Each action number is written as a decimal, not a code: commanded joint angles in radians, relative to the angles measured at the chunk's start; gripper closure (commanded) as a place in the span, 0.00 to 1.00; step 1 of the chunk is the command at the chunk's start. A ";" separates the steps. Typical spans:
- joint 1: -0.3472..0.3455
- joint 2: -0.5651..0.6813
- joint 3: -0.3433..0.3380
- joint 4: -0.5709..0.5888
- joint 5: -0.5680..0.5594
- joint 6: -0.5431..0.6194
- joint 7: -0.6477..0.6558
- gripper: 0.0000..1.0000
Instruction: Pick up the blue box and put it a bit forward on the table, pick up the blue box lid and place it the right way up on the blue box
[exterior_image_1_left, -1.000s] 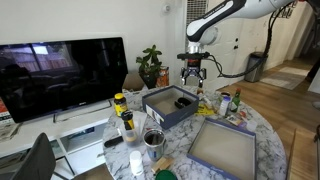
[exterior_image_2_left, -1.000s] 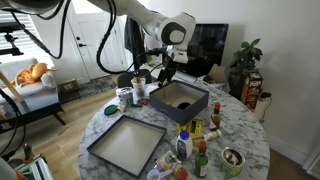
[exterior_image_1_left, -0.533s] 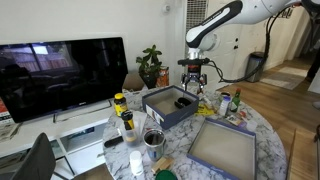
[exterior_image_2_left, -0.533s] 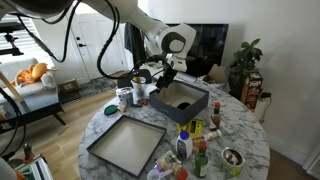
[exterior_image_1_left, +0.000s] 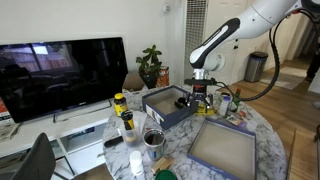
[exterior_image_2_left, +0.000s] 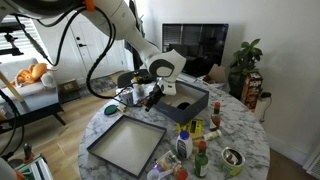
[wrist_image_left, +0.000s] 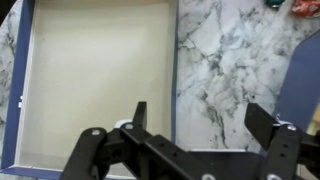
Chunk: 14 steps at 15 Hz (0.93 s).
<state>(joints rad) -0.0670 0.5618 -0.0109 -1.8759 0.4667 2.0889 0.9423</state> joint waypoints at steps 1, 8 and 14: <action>0.014 0.023 0.009 -0.052 0.055 0.063 -0.053 0.00; 0.026 0.111 0.005 -0.034 0.071 0.136 -0.047 0.00; 0.017 0.162 0.014 -0.030 0.088 0.170 -0.055 0.37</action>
<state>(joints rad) -0.0478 0.6940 -0.0008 -1.9115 0.5207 2.2277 0.9121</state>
